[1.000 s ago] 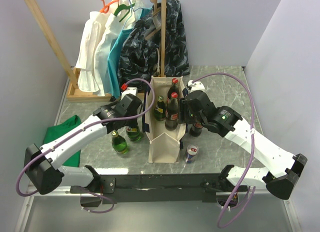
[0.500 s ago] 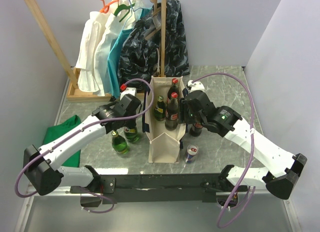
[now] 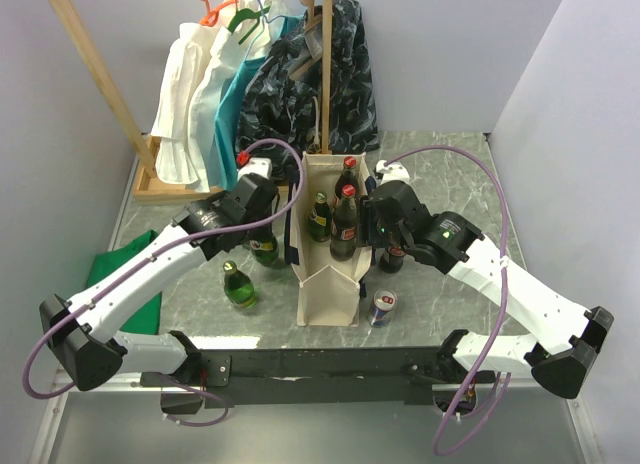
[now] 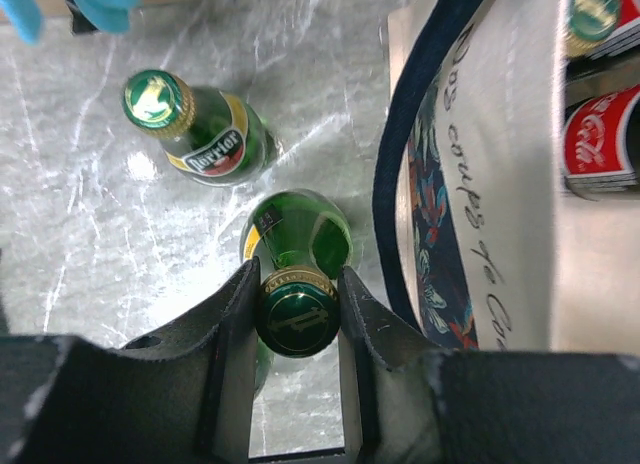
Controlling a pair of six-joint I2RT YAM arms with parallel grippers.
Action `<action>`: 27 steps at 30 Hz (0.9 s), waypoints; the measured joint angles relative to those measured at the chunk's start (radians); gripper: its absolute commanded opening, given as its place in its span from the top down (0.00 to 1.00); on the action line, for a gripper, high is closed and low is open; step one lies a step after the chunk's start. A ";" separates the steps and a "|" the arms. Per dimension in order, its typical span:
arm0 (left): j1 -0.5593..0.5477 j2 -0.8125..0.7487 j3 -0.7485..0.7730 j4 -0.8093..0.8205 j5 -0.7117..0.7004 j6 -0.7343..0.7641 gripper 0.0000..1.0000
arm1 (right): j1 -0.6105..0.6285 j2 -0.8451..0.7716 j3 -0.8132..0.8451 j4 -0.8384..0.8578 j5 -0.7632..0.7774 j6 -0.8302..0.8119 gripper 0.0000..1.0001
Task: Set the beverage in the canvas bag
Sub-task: Pick up the drink from the center of the board.
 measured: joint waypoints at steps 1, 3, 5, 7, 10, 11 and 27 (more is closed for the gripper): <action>0.000 0.000 0.012 -0.005 -0.002 0.002 0.99 | 0.000 0.000 0.000 0.000 -0.001 0.000 0.45; 0.000 0.000 0.043 -0.027 -0.010 0.004 0.99 | 0.000 0.000 0.000 -0.002 -0.004 0.005 0.48; 0.000 0.000 0.079 -0.053 -0.023 0.006 0.99 | 0.002 0.000 0.000 -0.005 -0.006 0.009 0.50; 0.000 0.000 0.109 -0.068 -0.038 0.009 0.99 | 0.005 0.000 0.000 -0.011 -0.007 0.016 0.52; 0.000 0.000 0.133 -0.079 -0.053 0.022 0.99 | 0.014 0.000 0.000 -0.021 -0.011 0.026 0.54; 0.000 0.000 0.134 -0.080 -0.056 0.025 0.99 | 0.016 0.000 0.000 -0.024 -0.011 0.030 0.54; 0.000 0.000 0.191 -0.124 -0.063 0.030 0.99 | 0.028 0.001 0.009 -0.098 0.017 0.061 0.98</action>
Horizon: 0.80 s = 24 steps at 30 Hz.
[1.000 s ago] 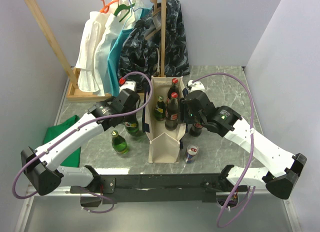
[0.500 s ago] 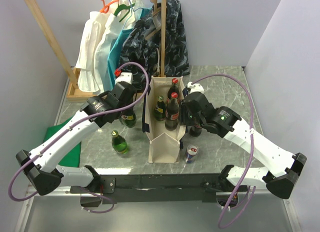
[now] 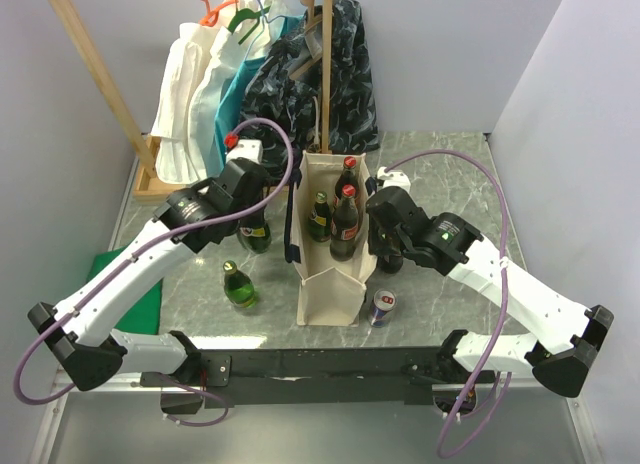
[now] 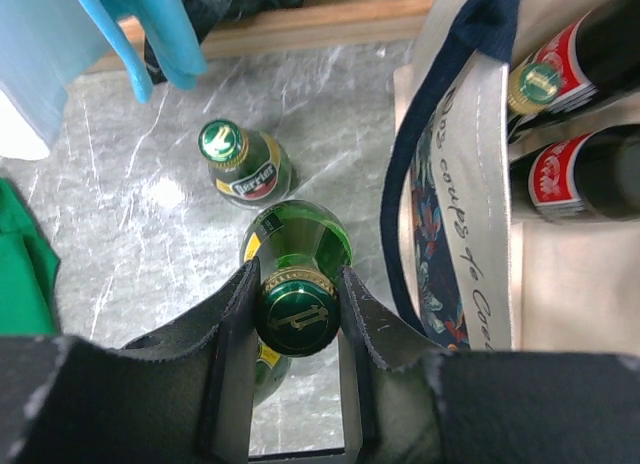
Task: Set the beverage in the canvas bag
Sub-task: Pick up the drink from the center of the board.
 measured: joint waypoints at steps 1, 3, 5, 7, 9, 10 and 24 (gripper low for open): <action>0.000 0.000 0.008 0.000 0.000 0.000 0.99 | 0.000 0.000 0.000 -0.005 0.004 0.001 1.00; 0.000 0.000 0.027 -0.005 -0.001 0.000 0.99 | 0.000 0.001 0.001 -0.010 0.009 0.002 1.00; 0.000 0.000 0.042 -0.011 -0.003 0.000 0.99 | 0.000 0.003 0.006 -0.021 0.013 0.004 1.00; 0.000 0.000 0.050 -0.016 -0.006 0.000 0.99 | 0.000 0.006 0.013 -0.029 0.014 0.004 1.00; 0.000 0.000 0.051 -0.021 -0.006 0.000 0.99 | 0.000 0.006 0.013 -0.032 0.015 0.005 1.00; 0.000 0.000 0.052 -0.026 -0.006 0.000 0.99 | 0.000 0.006 0.013 -0.032 0.015 0.006 1.00; 0.000 0.001 0.192 -0.066 -0.007 0.053 0.99 | 0.000 0.006 0.014 -0.038 0.018 0.007 1.00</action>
